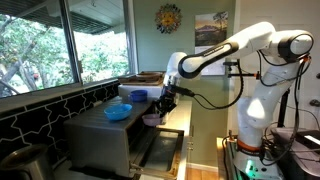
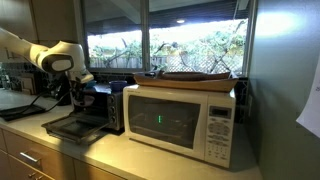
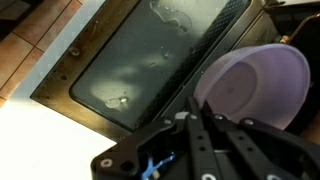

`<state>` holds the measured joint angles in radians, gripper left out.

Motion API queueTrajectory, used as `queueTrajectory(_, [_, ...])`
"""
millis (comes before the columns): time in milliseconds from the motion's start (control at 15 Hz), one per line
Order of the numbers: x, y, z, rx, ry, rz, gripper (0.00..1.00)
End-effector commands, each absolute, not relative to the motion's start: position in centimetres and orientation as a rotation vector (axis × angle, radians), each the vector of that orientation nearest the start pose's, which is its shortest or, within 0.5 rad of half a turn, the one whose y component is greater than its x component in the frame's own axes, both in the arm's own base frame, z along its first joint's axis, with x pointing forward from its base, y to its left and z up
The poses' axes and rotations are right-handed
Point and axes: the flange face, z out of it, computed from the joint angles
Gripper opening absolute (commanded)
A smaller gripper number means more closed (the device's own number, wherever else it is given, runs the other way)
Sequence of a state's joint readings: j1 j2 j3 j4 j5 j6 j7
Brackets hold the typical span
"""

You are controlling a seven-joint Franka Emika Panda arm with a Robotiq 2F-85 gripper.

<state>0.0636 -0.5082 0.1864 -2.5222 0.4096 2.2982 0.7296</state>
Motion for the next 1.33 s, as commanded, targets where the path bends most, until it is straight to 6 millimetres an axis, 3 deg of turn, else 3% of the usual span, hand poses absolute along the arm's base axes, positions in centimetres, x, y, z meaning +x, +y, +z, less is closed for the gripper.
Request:
queueTrajectory(0, [40.8, 11.5, 47.7, -2.612, 1.077, -0.177, 0.01])
queueTrajectory(1267, [45.4, 11.9, 46.8, -2.634, 1.307, -0.360, 0.01])
